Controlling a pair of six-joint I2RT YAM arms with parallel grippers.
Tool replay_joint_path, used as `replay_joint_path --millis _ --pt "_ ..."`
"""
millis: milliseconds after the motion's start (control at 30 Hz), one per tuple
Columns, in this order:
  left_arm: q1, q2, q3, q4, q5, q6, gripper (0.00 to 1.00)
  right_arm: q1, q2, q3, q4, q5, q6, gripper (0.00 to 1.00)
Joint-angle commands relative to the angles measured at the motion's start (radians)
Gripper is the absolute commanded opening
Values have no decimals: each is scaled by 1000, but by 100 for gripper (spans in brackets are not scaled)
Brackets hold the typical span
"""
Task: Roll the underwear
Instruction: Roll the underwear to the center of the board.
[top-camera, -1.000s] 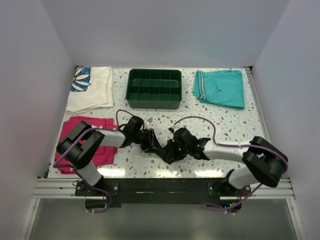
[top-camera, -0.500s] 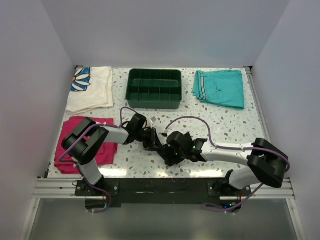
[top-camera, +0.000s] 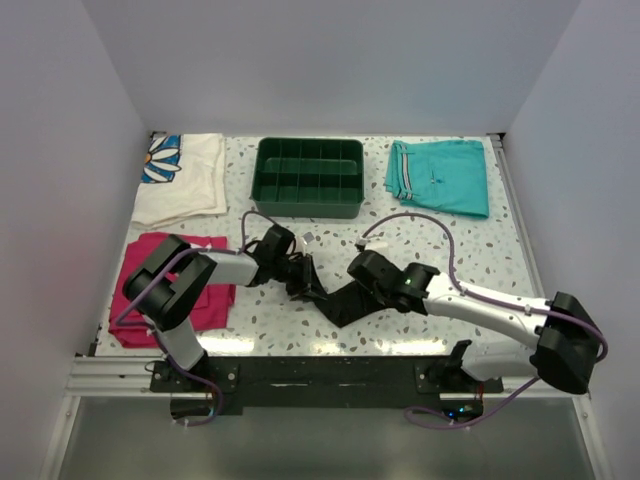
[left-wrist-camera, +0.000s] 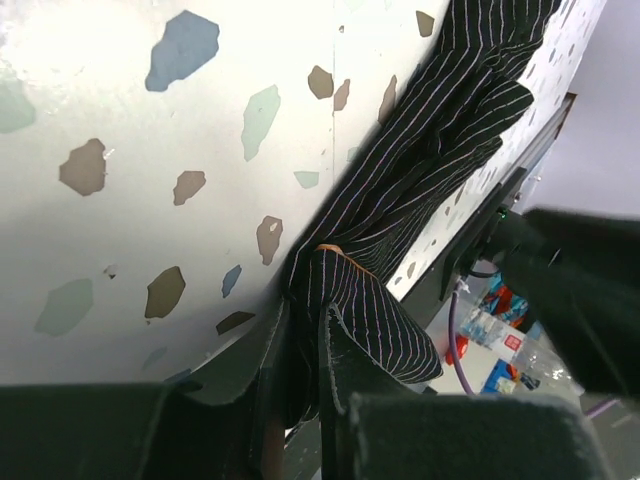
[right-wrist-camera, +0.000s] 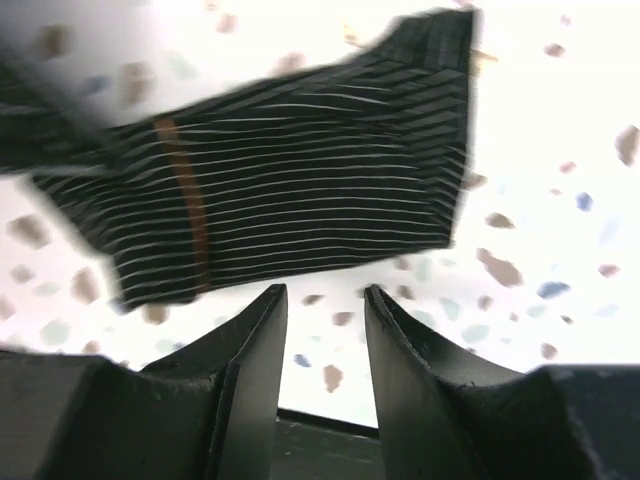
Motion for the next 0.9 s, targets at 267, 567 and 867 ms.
replay_joint_path --millis 267,567,867 --pt "-1 -93 -27 -121 -183 69 0 -123 54 16 -98 32 98 38" --pt "54 -191 -99 -153 -244 34 0 -125 152 -31 2 -13 109 39" --pt "213 -421 -226 -219 -343 -30 0 -123 217 68 94 -107 -69 44"
